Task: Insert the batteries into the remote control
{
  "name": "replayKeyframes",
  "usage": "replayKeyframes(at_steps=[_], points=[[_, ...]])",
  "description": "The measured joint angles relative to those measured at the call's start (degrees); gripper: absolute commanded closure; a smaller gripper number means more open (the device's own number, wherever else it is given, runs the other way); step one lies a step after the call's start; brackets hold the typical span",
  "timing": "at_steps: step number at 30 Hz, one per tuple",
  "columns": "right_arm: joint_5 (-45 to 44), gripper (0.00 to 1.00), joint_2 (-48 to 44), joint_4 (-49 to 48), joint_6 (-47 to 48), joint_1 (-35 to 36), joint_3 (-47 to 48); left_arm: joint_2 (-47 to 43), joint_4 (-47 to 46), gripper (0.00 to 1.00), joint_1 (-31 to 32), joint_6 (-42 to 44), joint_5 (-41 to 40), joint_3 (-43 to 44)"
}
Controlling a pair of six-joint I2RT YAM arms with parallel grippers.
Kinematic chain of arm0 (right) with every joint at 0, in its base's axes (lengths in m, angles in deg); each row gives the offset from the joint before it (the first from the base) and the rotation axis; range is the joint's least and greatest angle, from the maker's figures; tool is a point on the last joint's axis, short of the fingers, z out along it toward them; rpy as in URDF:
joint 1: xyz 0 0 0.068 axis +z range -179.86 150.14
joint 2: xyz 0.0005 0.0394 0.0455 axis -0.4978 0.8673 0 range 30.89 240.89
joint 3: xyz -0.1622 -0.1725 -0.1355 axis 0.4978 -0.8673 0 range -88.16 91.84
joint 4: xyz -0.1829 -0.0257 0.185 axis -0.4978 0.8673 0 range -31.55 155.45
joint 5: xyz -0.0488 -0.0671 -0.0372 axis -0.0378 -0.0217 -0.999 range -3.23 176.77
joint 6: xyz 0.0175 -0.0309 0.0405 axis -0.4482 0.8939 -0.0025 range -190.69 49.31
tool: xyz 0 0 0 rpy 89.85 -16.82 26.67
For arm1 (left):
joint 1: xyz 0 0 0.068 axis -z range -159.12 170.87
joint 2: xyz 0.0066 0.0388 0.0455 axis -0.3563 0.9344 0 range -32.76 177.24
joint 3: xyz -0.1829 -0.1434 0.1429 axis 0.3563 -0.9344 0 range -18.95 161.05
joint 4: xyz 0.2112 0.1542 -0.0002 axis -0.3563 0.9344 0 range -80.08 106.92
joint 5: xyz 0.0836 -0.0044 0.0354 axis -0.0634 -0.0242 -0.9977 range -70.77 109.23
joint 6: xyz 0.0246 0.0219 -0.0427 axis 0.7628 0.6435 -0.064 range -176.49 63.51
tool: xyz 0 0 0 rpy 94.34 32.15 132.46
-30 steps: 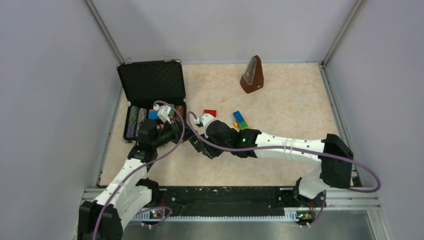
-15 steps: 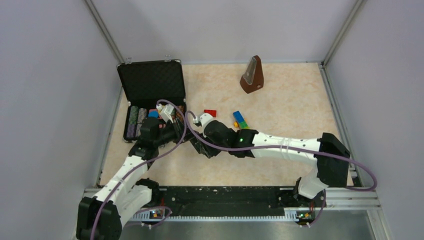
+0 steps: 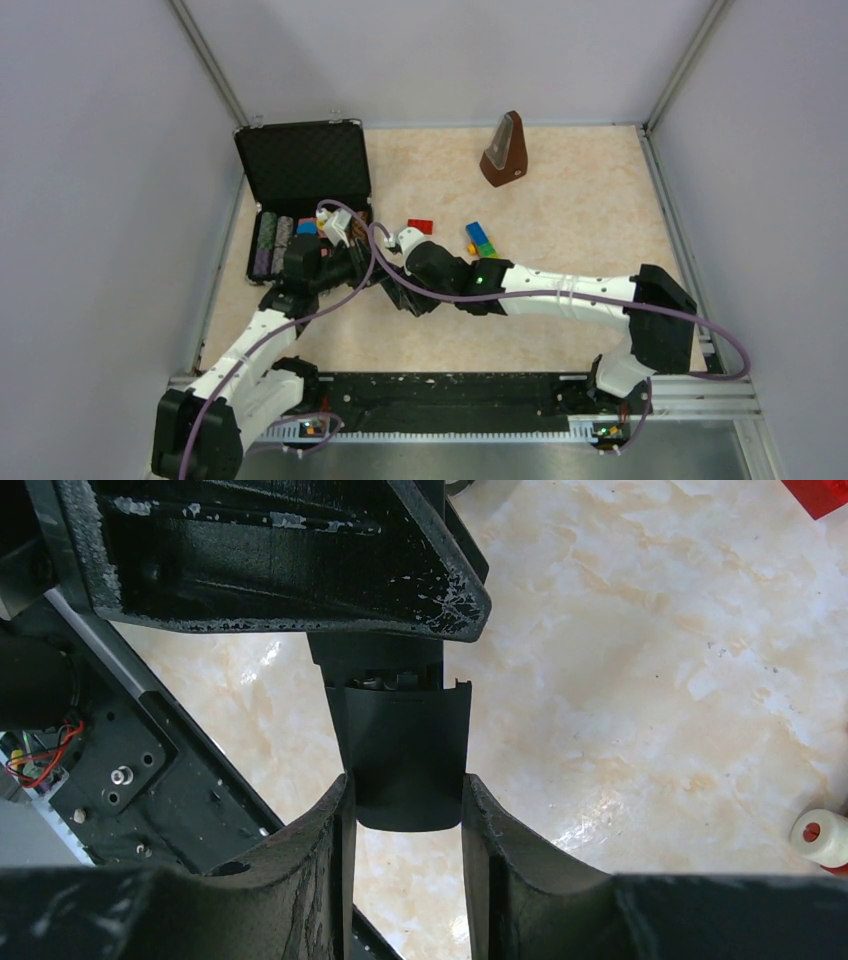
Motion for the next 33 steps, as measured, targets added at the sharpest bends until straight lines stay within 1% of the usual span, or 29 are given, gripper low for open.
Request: replayKeyframes(at_steps=[25, 33], points=[[-0.09, 0.70, 0.50, -0.42, 0.04, 0.04, 0.00, 1.01, 4.07, 1.00, 0.59, -1.55, -4.33, 1.53], [1.31, 0.70, 0.50, -1.01, 0.02, 0.81, 0.00, 2.01, 4.35, 1.00, 0.59, -1.77, -5.95, 1.86]])
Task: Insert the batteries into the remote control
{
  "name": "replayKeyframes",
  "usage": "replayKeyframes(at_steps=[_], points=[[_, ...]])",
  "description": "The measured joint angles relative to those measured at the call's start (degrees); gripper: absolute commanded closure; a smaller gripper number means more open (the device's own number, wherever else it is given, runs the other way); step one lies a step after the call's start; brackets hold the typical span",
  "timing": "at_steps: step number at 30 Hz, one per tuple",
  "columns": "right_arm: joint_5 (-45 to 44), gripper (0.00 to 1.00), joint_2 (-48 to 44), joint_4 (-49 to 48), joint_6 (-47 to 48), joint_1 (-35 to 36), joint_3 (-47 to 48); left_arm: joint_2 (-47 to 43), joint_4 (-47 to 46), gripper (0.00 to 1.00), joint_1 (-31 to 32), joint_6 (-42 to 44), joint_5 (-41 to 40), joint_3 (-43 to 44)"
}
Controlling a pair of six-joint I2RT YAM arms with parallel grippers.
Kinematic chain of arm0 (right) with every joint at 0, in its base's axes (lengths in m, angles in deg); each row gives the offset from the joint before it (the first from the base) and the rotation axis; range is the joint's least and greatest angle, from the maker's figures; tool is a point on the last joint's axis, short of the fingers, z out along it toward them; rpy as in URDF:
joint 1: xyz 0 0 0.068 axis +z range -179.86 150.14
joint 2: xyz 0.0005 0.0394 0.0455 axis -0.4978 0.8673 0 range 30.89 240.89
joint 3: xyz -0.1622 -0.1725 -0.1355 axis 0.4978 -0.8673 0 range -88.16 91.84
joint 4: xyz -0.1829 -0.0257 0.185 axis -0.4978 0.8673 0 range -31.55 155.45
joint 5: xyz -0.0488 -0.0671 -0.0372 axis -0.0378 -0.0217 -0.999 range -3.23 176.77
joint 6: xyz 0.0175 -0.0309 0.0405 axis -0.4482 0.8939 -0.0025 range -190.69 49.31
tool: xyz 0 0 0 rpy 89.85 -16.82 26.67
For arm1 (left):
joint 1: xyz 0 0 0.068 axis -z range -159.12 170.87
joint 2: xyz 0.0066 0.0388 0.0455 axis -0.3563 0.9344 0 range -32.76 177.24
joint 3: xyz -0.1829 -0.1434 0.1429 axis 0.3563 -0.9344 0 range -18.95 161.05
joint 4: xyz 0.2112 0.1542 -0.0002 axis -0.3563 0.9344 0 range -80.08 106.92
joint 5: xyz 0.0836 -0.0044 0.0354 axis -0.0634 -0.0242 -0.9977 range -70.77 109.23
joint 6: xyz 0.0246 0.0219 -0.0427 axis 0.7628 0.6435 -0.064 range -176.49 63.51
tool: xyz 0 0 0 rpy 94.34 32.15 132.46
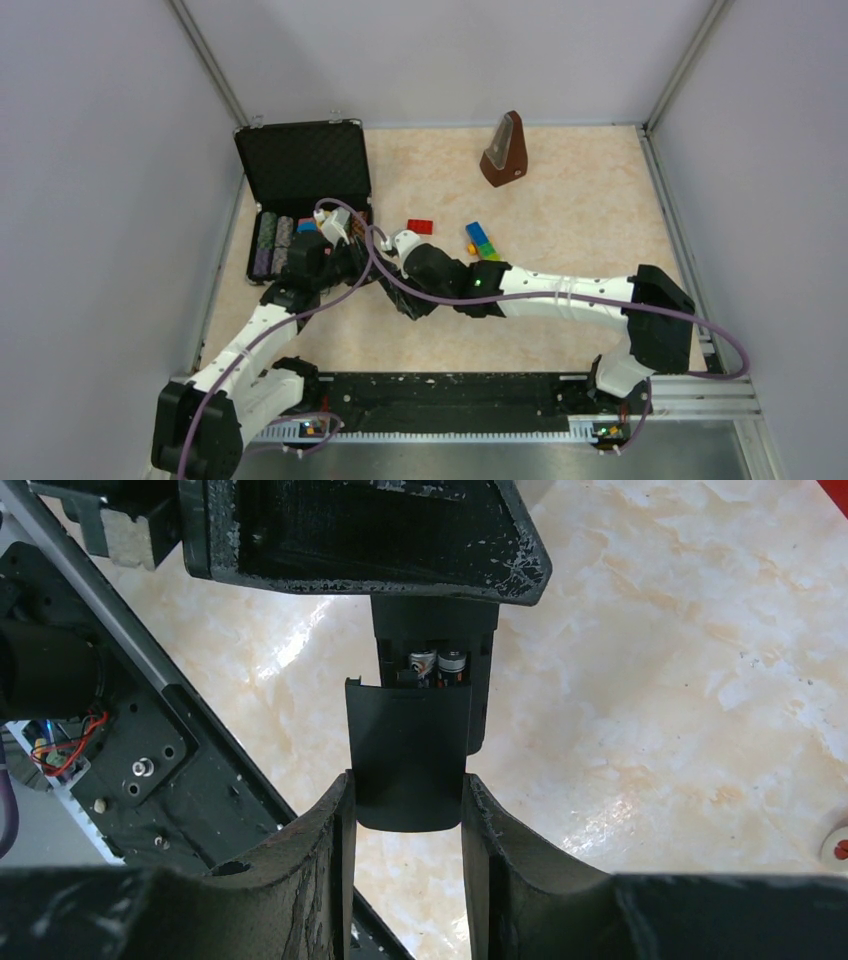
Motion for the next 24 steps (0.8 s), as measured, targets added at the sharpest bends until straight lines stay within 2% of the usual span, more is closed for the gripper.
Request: replayKeyframes(at_steps=[24], points=[[-0.55, 0.70, 1.27, -0.28, -0.55, 0.07, 0.00, 0.02, 1.79, 1.00, 0.00, 3.80, 3.02, 1.20]])
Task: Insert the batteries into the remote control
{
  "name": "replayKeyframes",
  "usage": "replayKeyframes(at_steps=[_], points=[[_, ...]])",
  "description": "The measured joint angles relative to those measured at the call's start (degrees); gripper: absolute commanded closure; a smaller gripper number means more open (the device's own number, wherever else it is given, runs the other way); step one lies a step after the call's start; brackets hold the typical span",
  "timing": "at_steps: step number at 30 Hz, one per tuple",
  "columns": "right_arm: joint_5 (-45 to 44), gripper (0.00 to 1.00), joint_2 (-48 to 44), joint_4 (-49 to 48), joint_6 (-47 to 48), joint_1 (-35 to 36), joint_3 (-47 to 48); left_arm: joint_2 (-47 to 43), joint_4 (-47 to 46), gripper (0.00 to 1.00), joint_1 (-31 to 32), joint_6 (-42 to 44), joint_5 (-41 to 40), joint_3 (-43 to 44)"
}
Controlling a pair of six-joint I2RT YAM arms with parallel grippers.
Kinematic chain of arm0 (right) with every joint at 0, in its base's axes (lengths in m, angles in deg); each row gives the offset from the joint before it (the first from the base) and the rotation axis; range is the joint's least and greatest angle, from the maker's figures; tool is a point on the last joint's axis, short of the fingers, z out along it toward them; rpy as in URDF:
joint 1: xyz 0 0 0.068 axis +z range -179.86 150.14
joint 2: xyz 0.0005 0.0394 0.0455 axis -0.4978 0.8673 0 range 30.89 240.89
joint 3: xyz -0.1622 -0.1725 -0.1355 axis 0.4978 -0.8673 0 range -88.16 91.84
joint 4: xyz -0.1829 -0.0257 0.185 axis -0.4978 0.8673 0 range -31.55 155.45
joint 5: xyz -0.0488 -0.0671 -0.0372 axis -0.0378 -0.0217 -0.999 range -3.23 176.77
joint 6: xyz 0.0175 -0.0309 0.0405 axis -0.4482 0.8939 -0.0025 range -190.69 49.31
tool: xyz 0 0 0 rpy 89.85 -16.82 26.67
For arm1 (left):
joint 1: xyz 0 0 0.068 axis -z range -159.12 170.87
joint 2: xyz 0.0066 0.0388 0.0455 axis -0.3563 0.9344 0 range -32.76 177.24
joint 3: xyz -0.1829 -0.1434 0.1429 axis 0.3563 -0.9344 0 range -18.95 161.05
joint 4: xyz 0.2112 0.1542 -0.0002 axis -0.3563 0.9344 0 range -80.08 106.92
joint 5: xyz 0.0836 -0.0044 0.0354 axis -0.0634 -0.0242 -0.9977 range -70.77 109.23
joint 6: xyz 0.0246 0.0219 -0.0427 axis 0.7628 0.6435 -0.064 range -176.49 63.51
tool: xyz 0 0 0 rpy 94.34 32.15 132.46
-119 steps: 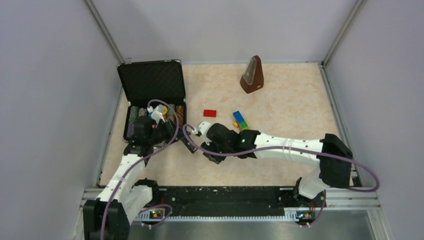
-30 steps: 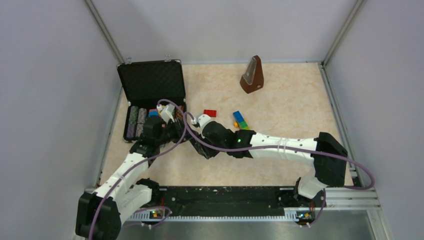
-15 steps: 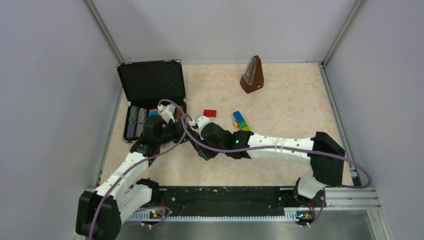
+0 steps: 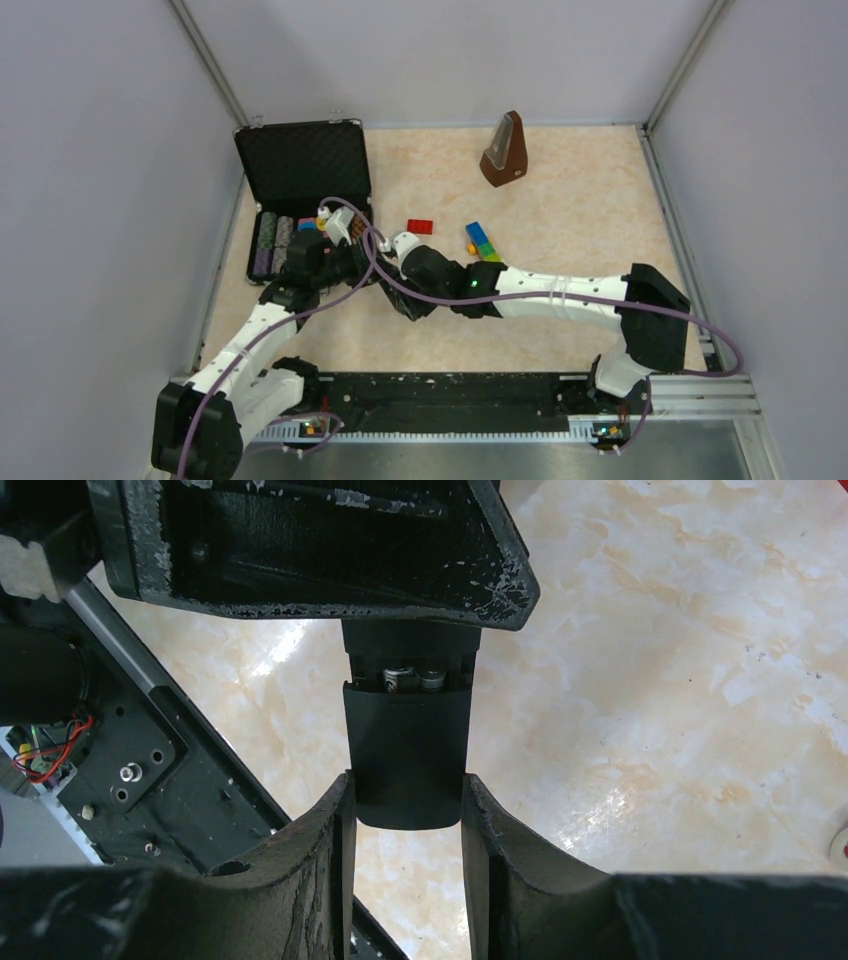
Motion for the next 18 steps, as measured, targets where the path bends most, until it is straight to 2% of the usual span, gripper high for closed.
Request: replayKeyframes(at_steps=[18], points=[[0.07, 0.70, 0.13, -0.39, -0.33, 0.00, 0.00, 0.00, 0.52, 1.00, 0.00, 1.22, 2.23, 0.02]])
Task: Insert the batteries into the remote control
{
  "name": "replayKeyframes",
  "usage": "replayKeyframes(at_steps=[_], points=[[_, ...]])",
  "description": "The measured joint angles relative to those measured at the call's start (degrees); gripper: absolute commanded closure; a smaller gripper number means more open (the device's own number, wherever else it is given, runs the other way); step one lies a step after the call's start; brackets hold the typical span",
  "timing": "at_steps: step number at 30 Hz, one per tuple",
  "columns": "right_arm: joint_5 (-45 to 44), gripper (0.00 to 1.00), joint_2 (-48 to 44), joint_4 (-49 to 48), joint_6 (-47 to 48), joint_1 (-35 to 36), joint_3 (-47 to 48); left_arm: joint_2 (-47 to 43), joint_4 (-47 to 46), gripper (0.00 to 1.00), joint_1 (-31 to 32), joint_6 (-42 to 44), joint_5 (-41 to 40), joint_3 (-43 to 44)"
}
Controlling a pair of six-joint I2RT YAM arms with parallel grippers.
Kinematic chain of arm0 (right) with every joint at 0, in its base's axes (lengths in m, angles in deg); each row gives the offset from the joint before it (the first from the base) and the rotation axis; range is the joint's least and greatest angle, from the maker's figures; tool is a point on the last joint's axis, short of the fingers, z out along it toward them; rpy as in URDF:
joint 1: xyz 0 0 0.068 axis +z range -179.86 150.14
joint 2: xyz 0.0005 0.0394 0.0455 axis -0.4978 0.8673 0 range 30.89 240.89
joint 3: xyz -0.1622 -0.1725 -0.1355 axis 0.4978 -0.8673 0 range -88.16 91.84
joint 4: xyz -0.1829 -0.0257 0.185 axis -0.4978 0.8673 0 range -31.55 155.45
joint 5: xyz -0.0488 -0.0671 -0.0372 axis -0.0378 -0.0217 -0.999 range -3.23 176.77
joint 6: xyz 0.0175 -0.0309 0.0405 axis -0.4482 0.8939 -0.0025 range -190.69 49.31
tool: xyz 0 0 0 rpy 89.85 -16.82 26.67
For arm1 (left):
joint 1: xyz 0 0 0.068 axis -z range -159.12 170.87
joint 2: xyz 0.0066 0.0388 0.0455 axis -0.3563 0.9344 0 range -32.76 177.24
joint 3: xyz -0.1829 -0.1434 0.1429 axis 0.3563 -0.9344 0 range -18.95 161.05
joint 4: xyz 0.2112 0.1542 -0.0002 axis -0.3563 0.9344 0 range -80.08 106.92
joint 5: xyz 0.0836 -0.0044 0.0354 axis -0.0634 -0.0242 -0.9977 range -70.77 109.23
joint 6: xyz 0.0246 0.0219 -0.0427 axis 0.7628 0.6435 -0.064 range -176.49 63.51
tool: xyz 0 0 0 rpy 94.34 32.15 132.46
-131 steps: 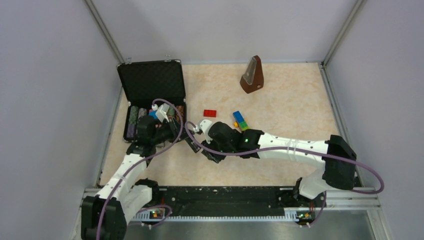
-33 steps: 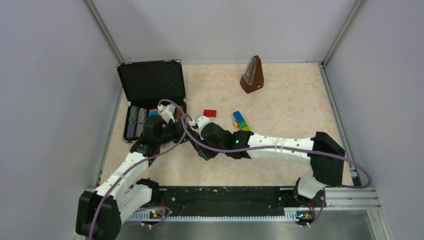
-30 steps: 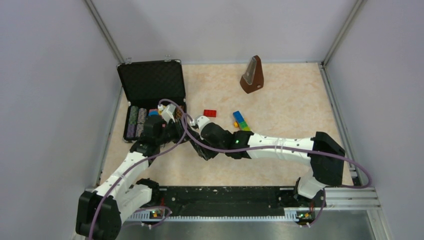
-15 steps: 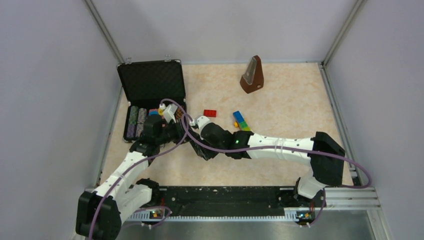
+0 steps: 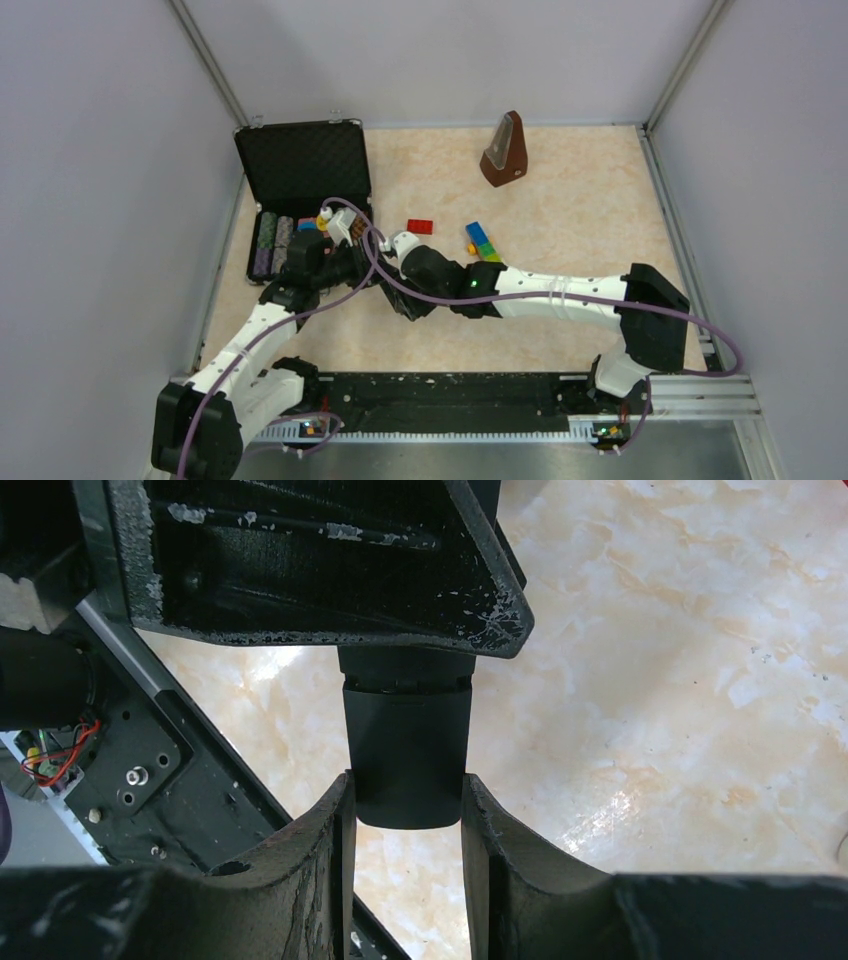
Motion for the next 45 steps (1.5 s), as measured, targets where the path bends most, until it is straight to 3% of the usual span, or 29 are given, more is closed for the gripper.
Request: replayKeyframes(at_steps=[31, 45], points=[[-1.40, 0.69, 0.85, 0.90, -2.54, 0.15, 1.57, 0.26, 1.20, 1.00, -0.22, -0.90, 2.21, 1.16], [-1.31, 0.59, 1.44, 6.29, -5.07, -0.09, 4.87, 1.97, 0.90, 1.00, -0.61, -5.27, 4.02, 1.62]])
